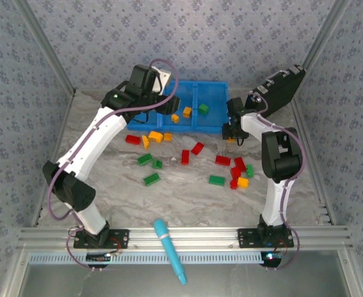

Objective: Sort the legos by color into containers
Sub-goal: Pick up the lego from the middle-right of the table.

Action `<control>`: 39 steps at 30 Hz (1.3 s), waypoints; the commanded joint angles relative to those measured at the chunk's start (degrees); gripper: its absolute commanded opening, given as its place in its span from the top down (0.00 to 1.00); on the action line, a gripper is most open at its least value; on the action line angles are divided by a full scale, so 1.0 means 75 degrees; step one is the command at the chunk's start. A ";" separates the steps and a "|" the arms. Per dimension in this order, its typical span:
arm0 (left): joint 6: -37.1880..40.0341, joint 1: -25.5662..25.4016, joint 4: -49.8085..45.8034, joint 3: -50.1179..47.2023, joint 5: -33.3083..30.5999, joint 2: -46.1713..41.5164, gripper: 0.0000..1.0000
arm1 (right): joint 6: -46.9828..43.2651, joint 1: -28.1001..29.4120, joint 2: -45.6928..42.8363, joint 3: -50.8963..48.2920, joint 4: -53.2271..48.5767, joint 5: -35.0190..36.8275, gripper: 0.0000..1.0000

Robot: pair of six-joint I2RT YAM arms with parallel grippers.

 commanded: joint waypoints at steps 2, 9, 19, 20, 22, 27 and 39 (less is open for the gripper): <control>0.0349 0.0022 0.0072 -0.0264 -0.0311 -0.0924 0.28 | 0.0166 0.0037 0.0224 0.0275 -0.0633 0.0344 0.49; 0.0390 0.0231 0.0130 -0.1135 -0.0508 -0.1862 0.26 | 0.0178 0.0037 0.0291 0.0384 -0.0827 0.0350 0.69; 0.0381 0.0814 0.0359 -0.2272 -0.0336 -0.3282 0.24 | 0.0186 0.0147 -0.0287 0.0153 -0.1031 0.0351 0.74; 0.0389 0.0852 0.0376 -0.2348 -0.0313 -0.3376 0.23 | 0.0156 0.0148 -0.0266 0.0182 -0.1045 0.0389 0.71; 0.0428 0.0915 0.0364 -0.2458 -0.0304 -0.3510 0.23 | 0.0092 0.0168 -0.0174 0.0255 -0.1102 0.0506 0.66; 0.0434 0.1029 0.0363 -0.2615 -0.0300 -0.3652 0.23 | -0.0020 0.0253 -0.0076 0.0365 -0.1256 0.0746 0.62; 0.0423 0.1077 0.0338 -0.2371 -0.0166 -0.3381 0.22 | -0.0136 0.0155 0.0208 0.0468 -0.1149 0.0701 0.53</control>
